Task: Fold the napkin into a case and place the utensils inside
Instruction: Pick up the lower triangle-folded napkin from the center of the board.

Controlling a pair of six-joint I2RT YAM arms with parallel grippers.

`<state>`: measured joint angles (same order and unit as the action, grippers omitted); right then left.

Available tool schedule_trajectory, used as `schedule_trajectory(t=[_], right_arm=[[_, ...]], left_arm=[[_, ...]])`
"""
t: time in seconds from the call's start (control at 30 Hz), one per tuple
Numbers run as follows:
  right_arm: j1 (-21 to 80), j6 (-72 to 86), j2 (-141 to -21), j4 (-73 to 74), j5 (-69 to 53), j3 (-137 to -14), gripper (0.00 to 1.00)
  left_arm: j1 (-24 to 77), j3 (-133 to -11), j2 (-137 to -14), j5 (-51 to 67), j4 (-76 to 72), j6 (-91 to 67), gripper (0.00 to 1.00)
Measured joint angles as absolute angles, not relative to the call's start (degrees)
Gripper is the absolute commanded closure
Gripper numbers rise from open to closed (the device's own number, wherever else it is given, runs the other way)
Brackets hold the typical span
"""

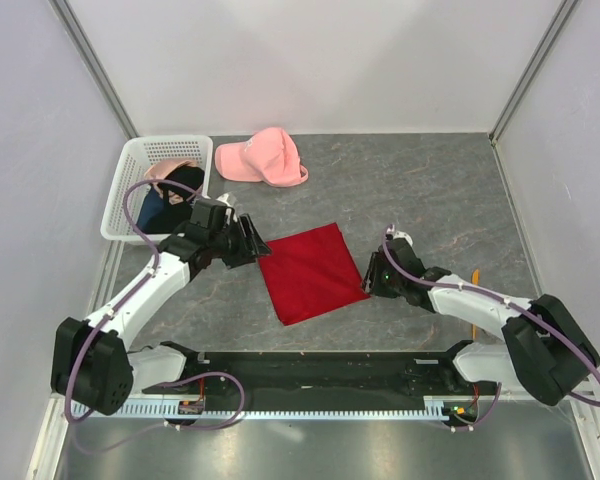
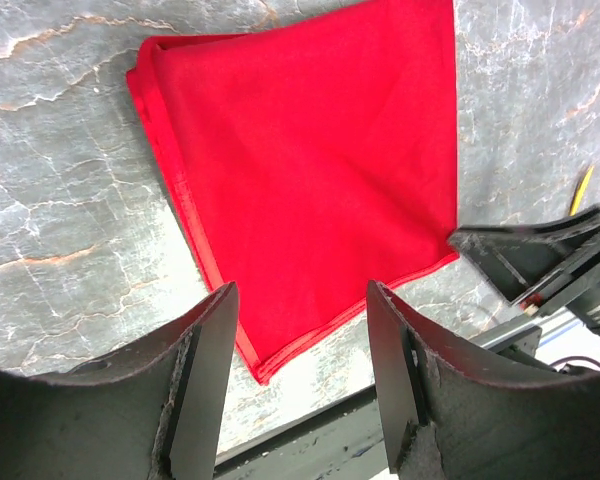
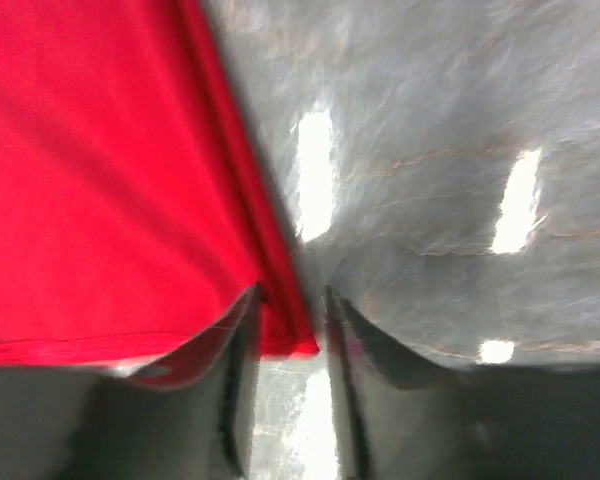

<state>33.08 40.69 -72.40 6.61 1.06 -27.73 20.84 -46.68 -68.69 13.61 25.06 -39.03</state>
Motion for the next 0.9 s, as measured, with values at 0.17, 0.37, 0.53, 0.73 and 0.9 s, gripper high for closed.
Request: schedule_trajectory(t=[0.17, 0.37, 0.53, 0.73, 0.9], right_arm=[[33.6, 36.6, -72.1, 14.7, 8.6, -31.9, 0.34], [45.4, 31.6, -74.1, 25.1, 18.2, -41.7, 0.37], [58.5, 28.3, -85.2, 24.1, 17.3, -54.6, 0.39], [66.3, 24.6, -97.8, 22.2, 10.5, -63.3, 0.42], [68.9, 22.0, -103.7, 21.5, 7.8, -67.4, 0.48]], left_arm=[[18.1, -45.3, -66.6, 15.3, 24.7, -39.0, 0.39], [14.0, -43.4, -62.7, 16.7, 24.7, -39.0, 0.39], [10.9, -42.3, -60.5, 17.7, 24.9, -39.0, 0.39], [7.1, -41.7, -57.9, 18.8, 25.8, -38.9, 0.39], [2.0, -40.8, -56.5, 21.4, 26.6, -38.4, 0.39]])
